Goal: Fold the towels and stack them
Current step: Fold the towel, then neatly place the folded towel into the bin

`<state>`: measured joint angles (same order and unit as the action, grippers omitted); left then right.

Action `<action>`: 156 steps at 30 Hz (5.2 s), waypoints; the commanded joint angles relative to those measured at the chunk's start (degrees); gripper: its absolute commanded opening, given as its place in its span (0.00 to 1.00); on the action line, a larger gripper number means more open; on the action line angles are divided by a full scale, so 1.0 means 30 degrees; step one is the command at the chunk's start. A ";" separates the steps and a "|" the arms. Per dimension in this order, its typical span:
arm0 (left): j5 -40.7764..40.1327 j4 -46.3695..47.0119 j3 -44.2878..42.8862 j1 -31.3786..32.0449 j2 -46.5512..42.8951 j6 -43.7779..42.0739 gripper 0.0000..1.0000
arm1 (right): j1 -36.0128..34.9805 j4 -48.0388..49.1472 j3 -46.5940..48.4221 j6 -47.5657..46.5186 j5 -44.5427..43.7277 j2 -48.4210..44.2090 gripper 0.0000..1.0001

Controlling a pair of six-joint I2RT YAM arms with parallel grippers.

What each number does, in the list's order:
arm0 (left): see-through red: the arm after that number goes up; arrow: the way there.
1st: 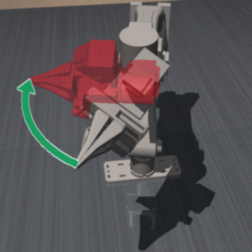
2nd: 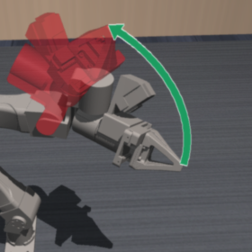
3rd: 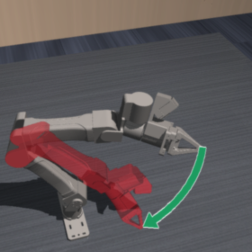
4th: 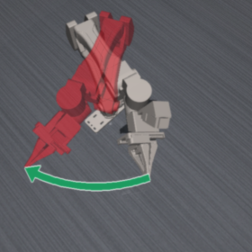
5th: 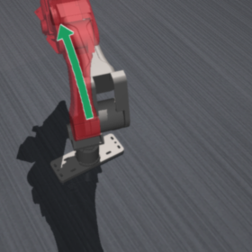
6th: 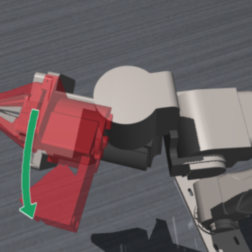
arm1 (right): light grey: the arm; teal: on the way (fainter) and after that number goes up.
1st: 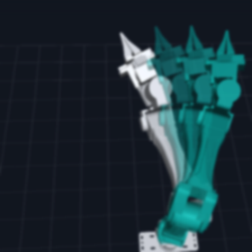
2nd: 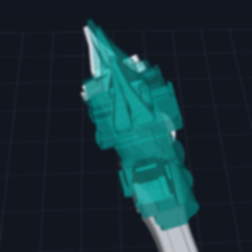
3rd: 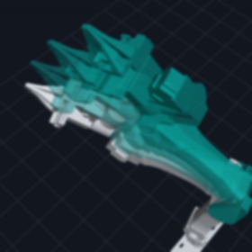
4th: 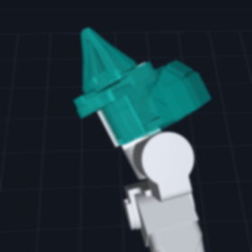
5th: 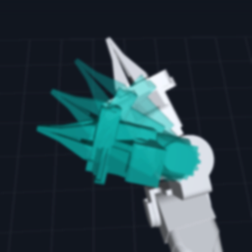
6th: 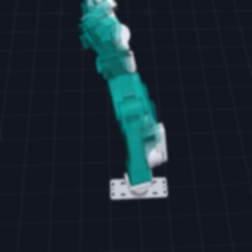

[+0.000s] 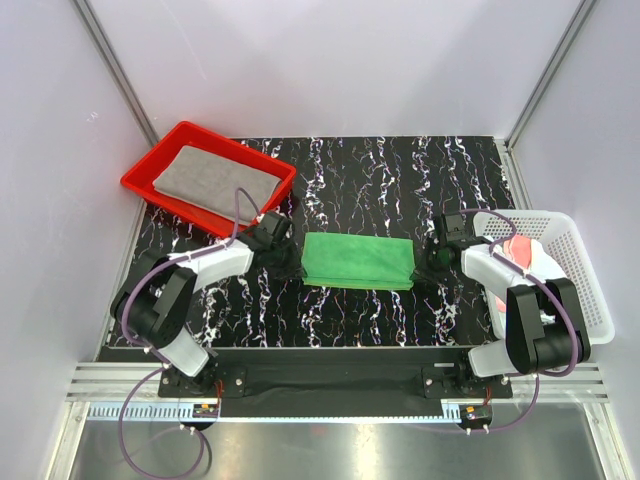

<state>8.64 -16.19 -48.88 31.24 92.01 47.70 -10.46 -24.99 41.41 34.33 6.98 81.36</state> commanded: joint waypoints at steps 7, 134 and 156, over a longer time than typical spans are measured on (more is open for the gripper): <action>-0.1416 -0.0929 -0.1429 -0.0014 -0.0317 -0.1134 0.00 | -0.0088 0.0012 0.0493 -0.0661 -0.0306 -0.0695 0.00; -0.0188 -0.2195 0.0273 0.1567 -0.4741 -0.3979 0.40 | -0.0088 0.0566 -0.0793 -0.0221 0.2506 -0.3598 0.23; 0.1604 0.1273 0.2761 0.1831 -0.2129 -0.3625 0.09 | -0.0059 0.1271 -0.2172 0.0042 0.0163 -0.1369 0.14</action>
<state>14.90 -10.48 -39.09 36.49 86.35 37.69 -10.46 -22.00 34.83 34.33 11.27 77.08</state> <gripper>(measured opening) 0.050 0.140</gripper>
